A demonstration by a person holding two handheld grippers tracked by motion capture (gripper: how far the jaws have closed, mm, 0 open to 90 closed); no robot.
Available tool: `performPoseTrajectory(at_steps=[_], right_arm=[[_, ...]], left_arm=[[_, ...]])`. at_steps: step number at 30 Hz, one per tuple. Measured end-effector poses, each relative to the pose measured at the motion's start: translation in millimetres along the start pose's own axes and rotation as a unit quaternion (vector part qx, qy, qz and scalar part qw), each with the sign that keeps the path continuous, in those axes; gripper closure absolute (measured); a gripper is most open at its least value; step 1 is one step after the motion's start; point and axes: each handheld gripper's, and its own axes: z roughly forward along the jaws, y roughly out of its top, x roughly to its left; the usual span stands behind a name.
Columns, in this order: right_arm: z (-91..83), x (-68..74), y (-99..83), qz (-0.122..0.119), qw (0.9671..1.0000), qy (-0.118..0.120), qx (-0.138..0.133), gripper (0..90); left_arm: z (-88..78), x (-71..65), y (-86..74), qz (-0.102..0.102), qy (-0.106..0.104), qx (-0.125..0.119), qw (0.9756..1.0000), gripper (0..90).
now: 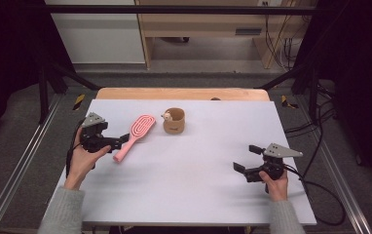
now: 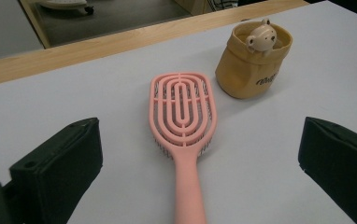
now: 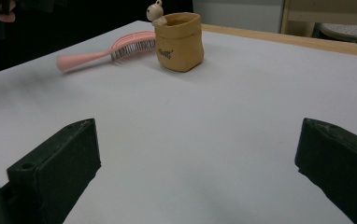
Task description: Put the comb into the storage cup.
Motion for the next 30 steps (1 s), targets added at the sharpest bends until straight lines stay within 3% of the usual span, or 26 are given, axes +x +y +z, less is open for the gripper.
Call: performPoseTrajectory(at_steps=[9, 15, 30], right_arm=[[0.5, -0.1, -0.2, -0.001, 1.0000, 0.000, 0.001, 0.4], [0.3, -0.1, -0.1, -0.001, 1.0000, 0.000, 0.001, 0.4], [1.3, 0.3, -0.5, 0.000, 1.0000, 0.003, 0.002, 0.3]], left_arm=[[8.7, 3.4, -1.4, -0.004, 0.011, 0.010, 0.9999, 0.0], [20.2, 2.9, -5.7, 0.007, 0.029, 0.032, 0.9991, 0.0], [43.7, 10.2, -17.6, -0.006, 0.033, 0.077, 0.9964, 1.1]])
